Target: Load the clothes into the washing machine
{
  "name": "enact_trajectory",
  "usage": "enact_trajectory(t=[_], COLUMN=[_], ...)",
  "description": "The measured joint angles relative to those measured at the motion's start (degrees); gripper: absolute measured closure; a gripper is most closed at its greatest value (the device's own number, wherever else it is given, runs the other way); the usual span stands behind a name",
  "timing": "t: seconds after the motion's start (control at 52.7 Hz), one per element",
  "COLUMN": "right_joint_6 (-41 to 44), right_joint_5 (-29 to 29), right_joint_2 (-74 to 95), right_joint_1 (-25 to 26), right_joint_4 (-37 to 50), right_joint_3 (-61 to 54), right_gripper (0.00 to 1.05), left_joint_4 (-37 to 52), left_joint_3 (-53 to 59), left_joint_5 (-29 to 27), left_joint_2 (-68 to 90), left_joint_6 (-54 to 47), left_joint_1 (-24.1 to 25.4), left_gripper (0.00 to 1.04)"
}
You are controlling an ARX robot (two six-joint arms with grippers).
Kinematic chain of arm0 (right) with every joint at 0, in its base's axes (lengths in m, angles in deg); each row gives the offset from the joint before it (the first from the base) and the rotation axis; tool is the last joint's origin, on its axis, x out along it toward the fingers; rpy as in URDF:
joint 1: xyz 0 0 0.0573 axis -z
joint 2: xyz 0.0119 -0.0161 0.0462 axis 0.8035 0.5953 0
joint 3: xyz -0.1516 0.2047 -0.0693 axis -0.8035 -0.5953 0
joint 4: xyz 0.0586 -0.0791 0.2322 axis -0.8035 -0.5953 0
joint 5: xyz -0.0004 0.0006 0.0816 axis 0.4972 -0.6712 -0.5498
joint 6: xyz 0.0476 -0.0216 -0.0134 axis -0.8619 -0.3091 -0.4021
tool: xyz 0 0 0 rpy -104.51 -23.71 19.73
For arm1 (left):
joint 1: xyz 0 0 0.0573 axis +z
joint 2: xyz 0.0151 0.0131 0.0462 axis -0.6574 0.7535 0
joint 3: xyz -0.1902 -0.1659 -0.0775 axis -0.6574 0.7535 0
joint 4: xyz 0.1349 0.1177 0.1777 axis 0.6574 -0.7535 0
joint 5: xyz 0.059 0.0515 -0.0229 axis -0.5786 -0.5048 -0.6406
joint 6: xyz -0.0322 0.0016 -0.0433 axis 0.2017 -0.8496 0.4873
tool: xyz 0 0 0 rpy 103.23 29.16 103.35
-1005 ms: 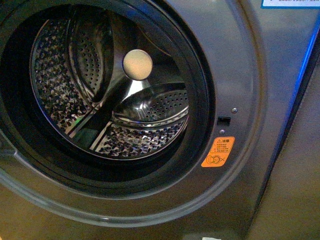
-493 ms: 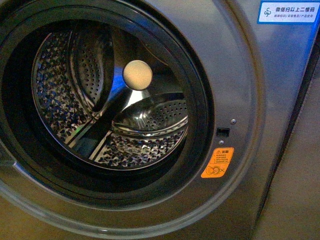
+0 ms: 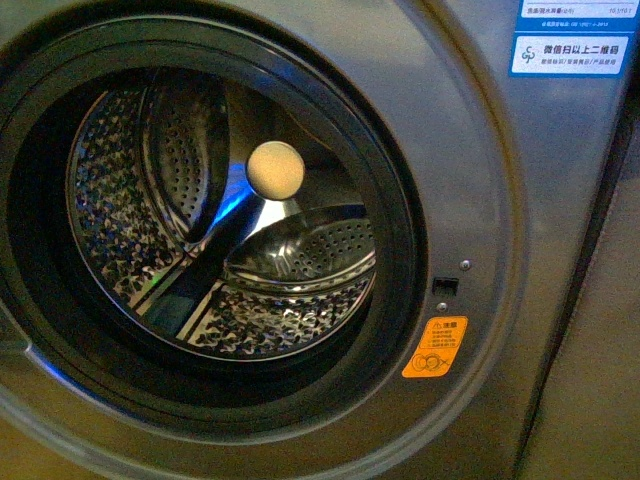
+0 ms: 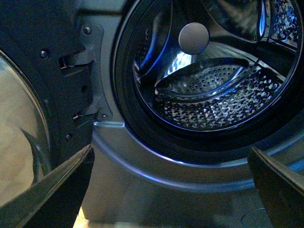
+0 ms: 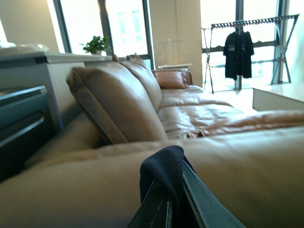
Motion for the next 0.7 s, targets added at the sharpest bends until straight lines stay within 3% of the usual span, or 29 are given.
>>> enact_trajectory(t=[0.19, 0.417, 0.474, 0.569, 0.702], right_joint_6=[-3.72, -1.55, -0.39, -0.90, 2.45], right_joint_5=[4.20, 11.06, 12.33, 7.98, 14.21], right_joint_2=[-0.17, 0.50, 0.76, 0.50, -0.44], right_joint_1=[-8.70, -24.90, -28.70, -30.73, -41.22], right_joint_4=[-9.57, -28.41, -31.87, -31.54, -40.30], right_joint_3=[17.90, 38.69, 41.77, 42.84, 43.47], right_gripper=[1.02, 1.02, 1.02, 1.02, 1.02], left_joint_4=[-0.02, -0.02, 0.00, 0.00, -0.02], left_joint_3=[0.00, 0.00, 0.00, 0.00, 0.00], left_joint_5=[0.00, 0.00, 0.00, 0.00, -0.02], left_joint_2=[0.00, 0.00, 0.00, 0.00, -0.02], left_joint_6=[0.00, 0.00, 0.00, 0.00, 0.00], left_joint_1=[0.00, 0.00, 0.00, 0.00, 0.00], left_gripper=[0.07, 0.07, 0.07, 0.07, 0.07])
